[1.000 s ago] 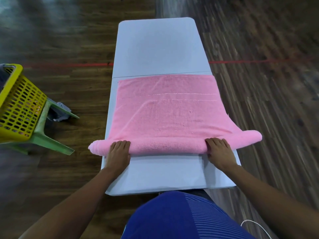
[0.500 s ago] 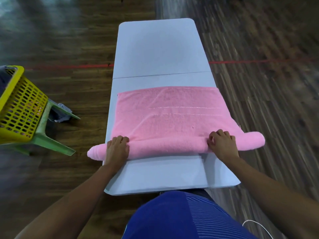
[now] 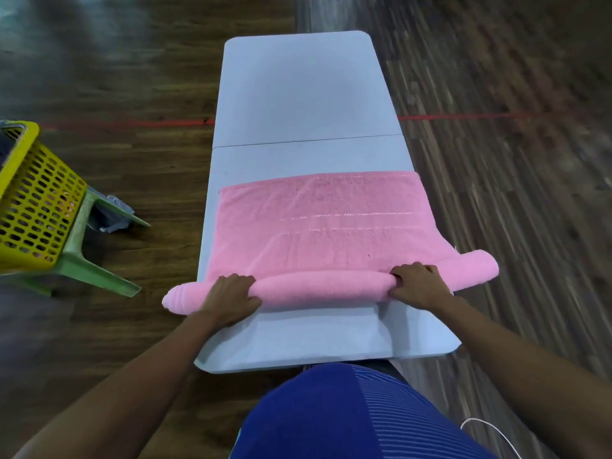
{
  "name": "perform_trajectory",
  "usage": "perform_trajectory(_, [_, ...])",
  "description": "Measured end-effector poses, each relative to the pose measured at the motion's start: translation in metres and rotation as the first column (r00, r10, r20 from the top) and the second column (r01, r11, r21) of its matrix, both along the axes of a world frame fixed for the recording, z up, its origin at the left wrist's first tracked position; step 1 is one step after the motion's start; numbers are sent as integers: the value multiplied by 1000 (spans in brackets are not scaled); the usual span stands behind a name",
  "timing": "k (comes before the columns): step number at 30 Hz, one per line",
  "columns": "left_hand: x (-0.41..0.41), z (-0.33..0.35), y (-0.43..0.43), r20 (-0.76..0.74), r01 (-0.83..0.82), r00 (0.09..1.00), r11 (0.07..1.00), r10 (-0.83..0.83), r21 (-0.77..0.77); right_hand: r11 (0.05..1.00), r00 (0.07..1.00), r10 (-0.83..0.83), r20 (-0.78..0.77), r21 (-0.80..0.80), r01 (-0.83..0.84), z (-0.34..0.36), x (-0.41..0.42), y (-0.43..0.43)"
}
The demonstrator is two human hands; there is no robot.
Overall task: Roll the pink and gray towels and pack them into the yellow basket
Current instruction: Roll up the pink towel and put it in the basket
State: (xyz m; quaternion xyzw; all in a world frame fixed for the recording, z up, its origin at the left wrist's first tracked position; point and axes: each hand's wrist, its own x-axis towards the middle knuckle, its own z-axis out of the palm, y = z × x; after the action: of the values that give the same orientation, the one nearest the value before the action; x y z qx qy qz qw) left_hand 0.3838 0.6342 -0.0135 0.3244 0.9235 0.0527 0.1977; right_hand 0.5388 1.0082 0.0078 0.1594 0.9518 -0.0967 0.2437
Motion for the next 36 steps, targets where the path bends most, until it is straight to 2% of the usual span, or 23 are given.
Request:
perform_trajectory(2, [-8, 4, -4, 206, -34, 978, 999, 33, 1, 992, 991, -31, 133, -114, 47, 10, -8, 6])
perform_trajectory(3, [-10, 4, -5, 223, -35, 974, 999, 31, 16, 991, 988, -51, 144, -113, 68, 9, -10, 8])
perform_trajectory(5, [-13, 0, -8, 44, -26, 999, 998, 23, 62, 994, 994, -109, 17, -12, 109, -1, -8, 10])
perform_trajectory(7, [-11, -6, -6, -158, -68, 983, 986, 92, 155, 982, 957, -136, -257, 90, 164, -11, -7, 7])
perform_trajectory(8, [-9, -5, -3, -225, -82, 966, 975, 129, 208, 979, 923, -125, -365, 105, 174, -15, -6, 4])
perform_trajectory(10, [-2, -4, 2, -273, -66, 952, 966, 135, 250, 985, 892, -112, -437, 67, 156, -19, -3, -2])
perform_trajectory(12, [9, -7, 2, -261, -18, 963, 978, 74, 209, 995, 911, -58, -408, 52, 87, -25, 7, -6])
perform_trajectory(15, [18, -14, -7, -207, 22, 978, 995, -1, 99, 994, 945, 60, -321, 108, -27, -35, 23, -4])
perform_trajectory(19, [10, -13, -5, -232, 1, 973, 996, 19, 86, 995, 951, -2, -308, 90, 31, -31, 18, -6])
perform_trajectory(21, [4, -4, 0, -207, 22, 978, 999, -11, 48, 995, 981, 9, -194, 101, 10, -18, 8, -7])
perform_trajectory(23, [-5, 4, 5, -93, 28, 995, 998, -33, -51, 999, 999, 17, -52, 48, -15, -5, -1, -2])
perform_trajectory(25, [-15, 12, 6, 130, -21, 991, 994, 35, -109, 997, 996, -16, 92, -76, 23, 7, -9, 2])
perform_trajectory(27, [-24, 15, 5, 298, -105, 946, 991, 127, -88, 985, 986, -47, 161, -156, 73, 9, -15, 5])
perform_trajectory(28, [-27, 15, 5, 309, -145, 938, 988, 156, -59, 983, 986, -73, 149, -156, 96, 7, -16, 6])
perform_trajectory(30, [-31, 10, 3, 223, -232, 950, 972, 219, 34, 987, 991, -133, 16, -86, 134, 1, -15, 6])
perform_trajectory(33, [-25, 2, 5, 46, -287, 958, 940, 284, 185, 985, 941, -144, -308, 42, 164, -10, -12, 2])
perform_trajectory(35, [-14, -2, 8, -37, -253, 961, 927, 273, 276, 991, 888, -119, -443, 4, 135, -18, -5, -2])
perform_trajectory(36, [-6, -5, 7, -73, -189, 973, 940, 218, 285, 995, 877, -100, -470, -22, 102, -20, 1, -4])
